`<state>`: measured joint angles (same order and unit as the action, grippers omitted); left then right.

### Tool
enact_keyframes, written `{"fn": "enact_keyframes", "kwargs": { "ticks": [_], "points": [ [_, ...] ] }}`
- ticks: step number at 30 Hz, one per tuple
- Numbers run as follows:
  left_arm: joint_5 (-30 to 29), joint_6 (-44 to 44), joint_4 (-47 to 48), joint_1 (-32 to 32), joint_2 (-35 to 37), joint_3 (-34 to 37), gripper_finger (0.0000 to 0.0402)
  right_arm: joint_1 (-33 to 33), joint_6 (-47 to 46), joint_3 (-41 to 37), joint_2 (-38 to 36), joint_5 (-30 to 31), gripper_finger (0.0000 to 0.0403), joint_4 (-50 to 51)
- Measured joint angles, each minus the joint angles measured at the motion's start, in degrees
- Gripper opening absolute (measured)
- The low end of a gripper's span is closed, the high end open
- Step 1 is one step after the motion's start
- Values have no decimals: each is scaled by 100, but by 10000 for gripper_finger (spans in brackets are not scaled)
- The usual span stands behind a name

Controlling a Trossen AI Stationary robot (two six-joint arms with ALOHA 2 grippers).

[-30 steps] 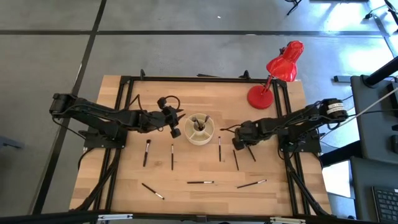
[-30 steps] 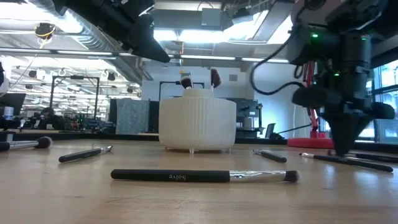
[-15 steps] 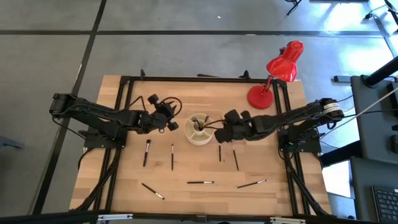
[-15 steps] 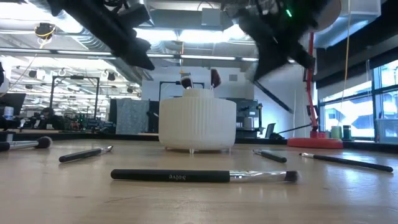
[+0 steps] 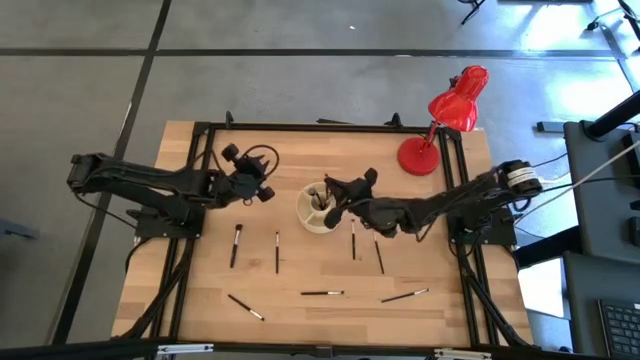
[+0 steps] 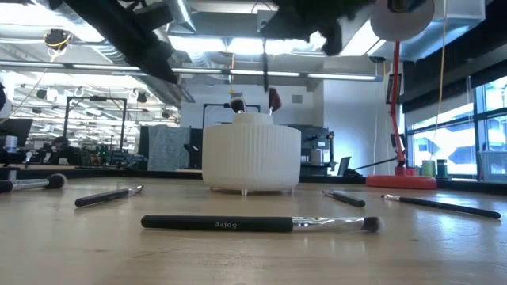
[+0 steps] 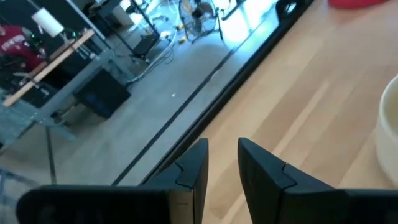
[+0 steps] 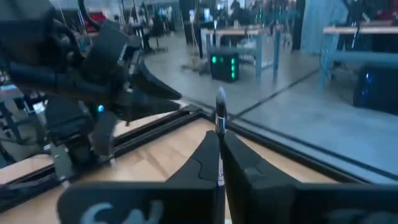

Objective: Put items in baskets/containers
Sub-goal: Put the eyeshadow brush into the white organizer, then put the liner brush into the white organizer

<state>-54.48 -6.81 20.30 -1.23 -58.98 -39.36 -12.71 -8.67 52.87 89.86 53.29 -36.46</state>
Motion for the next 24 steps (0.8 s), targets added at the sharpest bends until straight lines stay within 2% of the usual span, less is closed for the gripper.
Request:
{"fn": "enact_keyframes", "kwargs": {
  "ticks": [5,7,11,15,19,24],
  "points": [
    [-411,-409,755,7,354,1,82,61,330,-158,581,-74,12,-472],
    [-524,-466,923,14,486,1,81,81,577,-158,758,-318,22,-560],
    [-550,-455,1165,13,675,1,83,87,658,-160,877,-678,65,-604],
    [-601,-457,1377,13,804,1,83,79,612,-156,710,-281,112,-347],
    [-587,-466,1399,13,868,1,80,-19,413,-7,269,489,135,484],
    [-557,-466,1399,11,876,1,80,-70,-366,406,-424,701,139,2271]
  ]
}}
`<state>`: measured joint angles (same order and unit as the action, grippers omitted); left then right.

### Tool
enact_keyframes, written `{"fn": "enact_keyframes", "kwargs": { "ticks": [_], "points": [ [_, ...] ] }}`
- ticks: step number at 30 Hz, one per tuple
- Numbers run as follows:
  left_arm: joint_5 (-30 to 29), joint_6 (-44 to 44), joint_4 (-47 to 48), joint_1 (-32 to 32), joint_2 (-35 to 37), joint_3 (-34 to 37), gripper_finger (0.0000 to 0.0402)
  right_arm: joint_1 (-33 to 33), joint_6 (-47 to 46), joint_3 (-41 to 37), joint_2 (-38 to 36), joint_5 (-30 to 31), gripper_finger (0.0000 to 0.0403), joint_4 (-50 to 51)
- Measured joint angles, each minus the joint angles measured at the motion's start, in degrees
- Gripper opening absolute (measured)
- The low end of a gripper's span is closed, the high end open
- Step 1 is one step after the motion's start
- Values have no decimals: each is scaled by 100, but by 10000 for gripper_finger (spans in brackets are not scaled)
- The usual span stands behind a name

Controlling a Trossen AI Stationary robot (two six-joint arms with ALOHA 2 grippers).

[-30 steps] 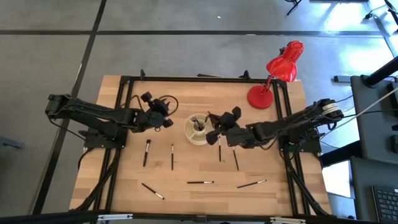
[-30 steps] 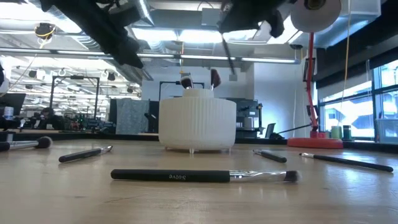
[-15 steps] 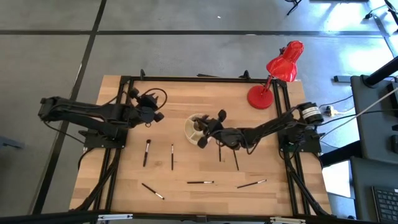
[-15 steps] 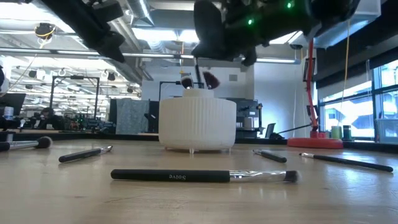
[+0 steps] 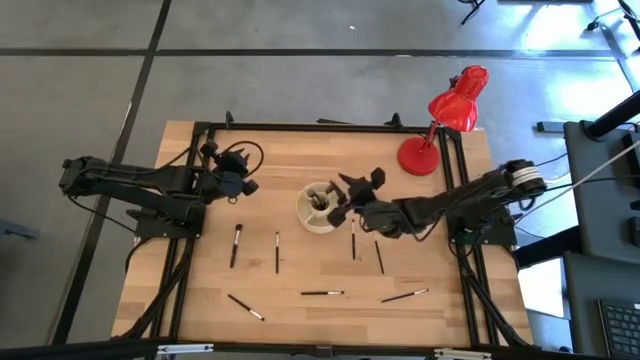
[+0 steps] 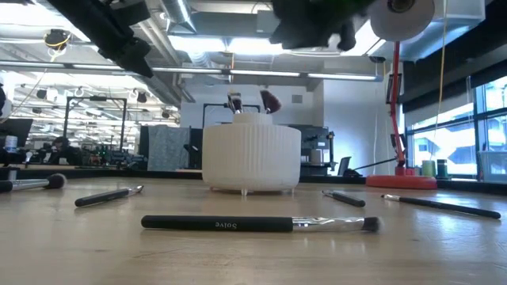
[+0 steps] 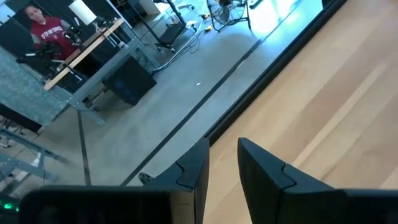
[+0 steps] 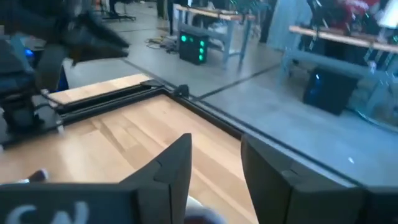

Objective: Put items in baskets/containers
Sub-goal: Put the liner brush into the white organizer

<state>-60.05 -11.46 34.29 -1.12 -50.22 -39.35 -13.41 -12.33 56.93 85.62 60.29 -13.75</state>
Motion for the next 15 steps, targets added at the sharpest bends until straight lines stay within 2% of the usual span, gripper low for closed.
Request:
{"fn": "enact_keyframes", "kwargs": {
  "ticks": [7,11,13,15],
  "points": [
    [10,-90,-20,2,0,0,77,29,-1470,497,-493,-787,129,2234],
    [151,-105,-20,1,1,0,76,271,-2221,852,-549,-1980,118,3619],
    [381,-67,-25,4,-2,0,74,430,-2510,1073,-539,-2722,110,4226],
    [676,115,-121,15,-17,0,69,519,-2752,1239,-505,-3177,98,4749]
  ]
}}
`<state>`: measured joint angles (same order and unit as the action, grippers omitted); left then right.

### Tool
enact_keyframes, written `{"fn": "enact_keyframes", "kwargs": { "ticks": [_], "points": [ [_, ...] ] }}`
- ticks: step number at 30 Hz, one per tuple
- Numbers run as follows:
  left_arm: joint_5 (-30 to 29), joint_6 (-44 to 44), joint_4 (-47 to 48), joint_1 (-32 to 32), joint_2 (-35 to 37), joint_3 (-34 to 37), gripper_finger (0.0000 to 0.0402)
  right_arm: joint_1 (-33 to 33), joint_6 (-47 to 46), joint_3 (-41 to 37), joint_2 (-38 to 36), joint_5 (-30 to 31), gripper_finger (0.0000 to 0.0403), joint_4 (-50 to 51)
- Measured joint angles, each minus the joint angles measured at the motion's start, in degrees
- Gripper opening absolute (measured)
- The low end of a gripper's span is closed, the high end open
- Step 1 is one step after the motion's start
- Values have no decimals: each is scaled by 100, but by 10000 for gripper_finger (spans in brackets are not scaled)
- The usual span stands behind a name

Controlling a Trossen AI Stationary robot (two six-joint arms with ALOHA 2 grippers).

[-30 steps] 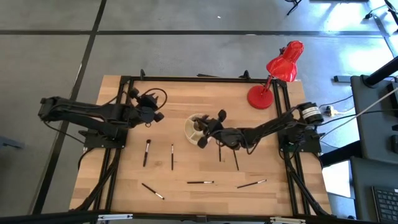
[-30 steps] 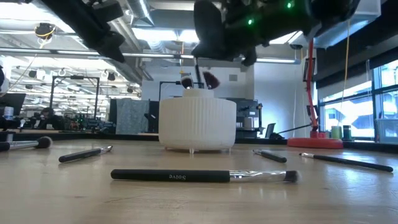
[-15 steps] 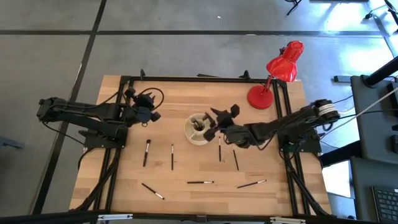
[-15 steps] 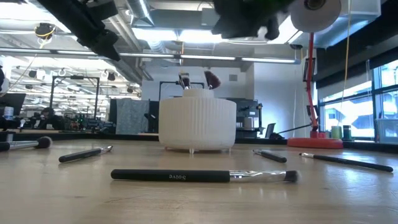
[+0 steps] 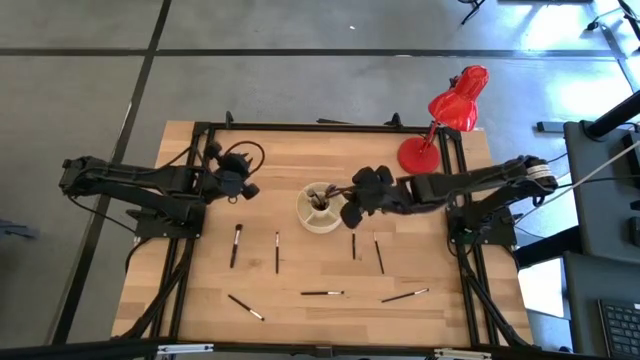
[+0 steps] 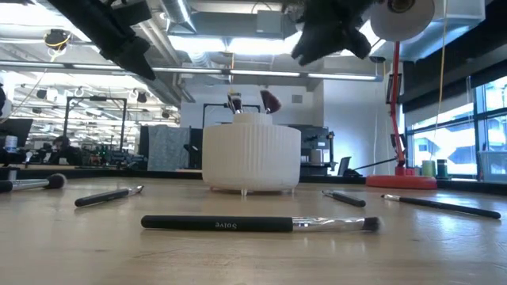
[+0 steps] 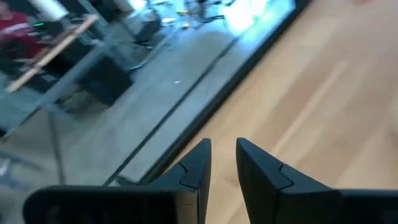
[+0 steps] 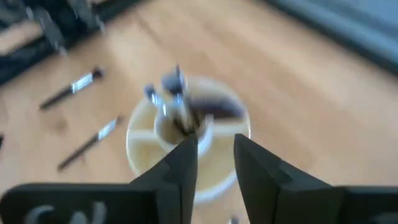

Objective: Put items in baskets/containers
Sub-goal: Put the liner brush into the white organizer

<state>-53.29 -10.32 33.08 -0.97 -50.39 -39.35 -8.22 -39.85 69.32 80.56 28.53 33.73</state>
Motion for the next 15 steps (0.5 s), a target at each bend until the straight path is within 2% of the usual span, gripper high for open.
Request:
{"fn": "enact_keyframes", "kwargs": {
  "ticks": [5,9,12,15],
  "points": [
    [856,291,-372,0,-70,0,57,102,-203,85,36,-812,64,538],
    [1172,485,-540,0,-150,-2,52,193,-16,50,59,-1402,44,955],
    [1276,554,-547,0,-223,-2,47,224,65,49,82,-2444,31,693],
    [1229,558,-568,0,-278,-2,42,112,239,56,121,-2978,16,-273]
  ]
}}
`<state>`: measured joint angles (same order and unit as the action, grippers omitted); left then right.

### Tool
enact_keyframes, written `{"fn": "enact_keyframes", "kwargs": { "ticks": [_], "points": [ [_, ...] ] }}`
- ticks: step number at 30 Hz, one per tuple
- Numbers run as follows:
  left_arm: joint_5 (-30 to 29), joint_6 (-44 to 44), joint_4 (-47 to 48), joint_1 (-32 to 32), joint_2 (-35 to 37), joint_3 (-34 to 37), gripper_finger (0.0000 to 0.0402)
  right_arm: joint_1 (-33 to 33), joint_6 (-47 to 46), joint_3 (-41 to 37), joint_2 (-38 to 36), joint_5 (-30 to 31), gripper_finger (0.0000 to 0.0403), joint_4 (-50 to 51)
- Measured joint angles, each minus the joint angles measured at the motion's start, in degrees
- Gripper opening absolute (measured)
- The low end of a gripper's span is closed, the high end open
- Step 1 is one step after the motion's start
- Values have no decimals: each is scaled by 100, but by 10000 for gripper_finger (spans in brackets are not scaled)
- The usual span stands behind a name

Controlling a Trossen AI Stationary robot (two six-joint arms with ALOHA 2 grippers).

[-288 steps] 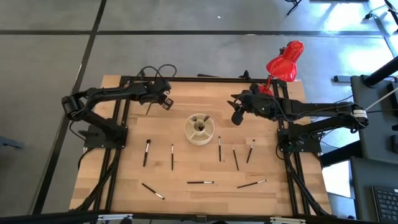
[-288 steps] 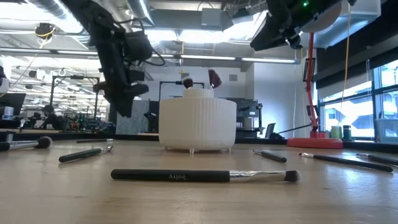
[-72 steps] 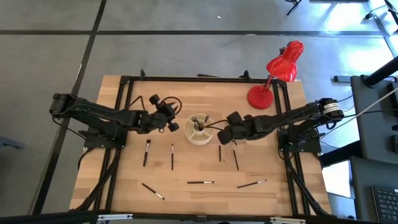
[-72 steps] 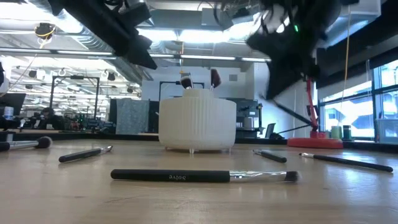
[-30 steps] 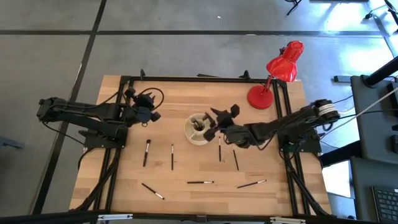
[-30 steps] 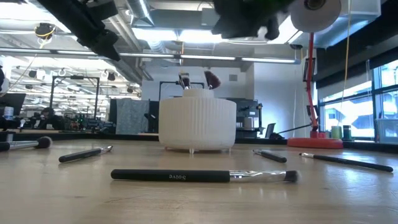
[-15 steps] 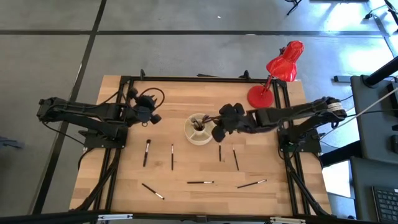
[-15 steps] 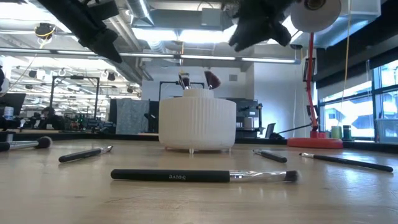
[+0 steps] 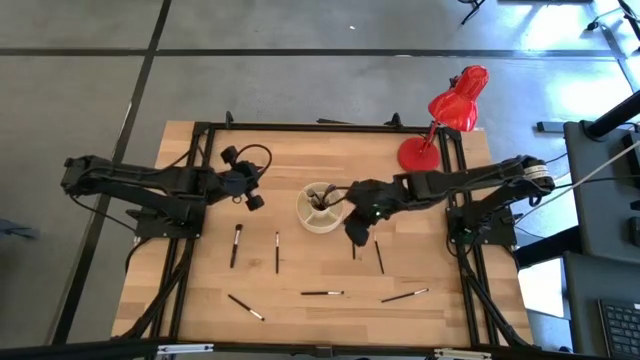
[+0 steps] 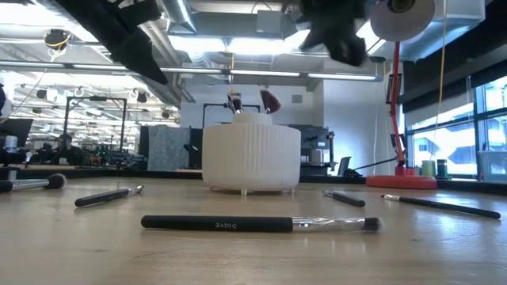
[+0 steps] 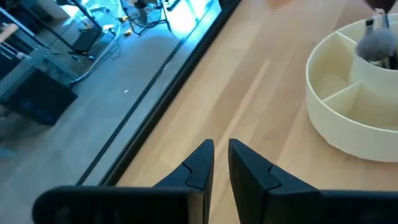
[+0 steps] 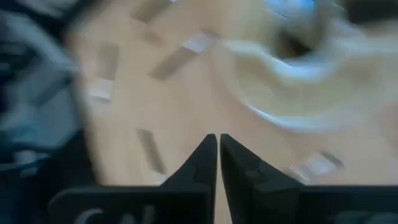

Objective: Put items in baskets/containers
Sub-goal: Put the liner brush into the white organizer

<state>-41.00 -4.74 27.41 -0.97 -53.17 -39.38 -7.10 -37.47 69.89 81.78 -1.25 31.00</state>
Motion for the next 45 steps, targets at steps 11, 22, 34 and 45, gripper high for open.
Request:
{"fn": "enact_keyframes", "kwargs": {
  "ticks": [11,22,34,45],
  "points": [
    [162,103,-60,0,-46,0,31,222,-1736,-23,328,1112,25,2815],
    [358,101,-43,0,-46,0,28,287,-1827,-690,1505,620,133,2178],
    [361,101,-42,0,-46,0,26,287,-1684,-848,1907,485,117,1640],
    [363,101,-40,0,-46,0,23,283,-1647,-833,2050,314,31,1590]
  ]
}}
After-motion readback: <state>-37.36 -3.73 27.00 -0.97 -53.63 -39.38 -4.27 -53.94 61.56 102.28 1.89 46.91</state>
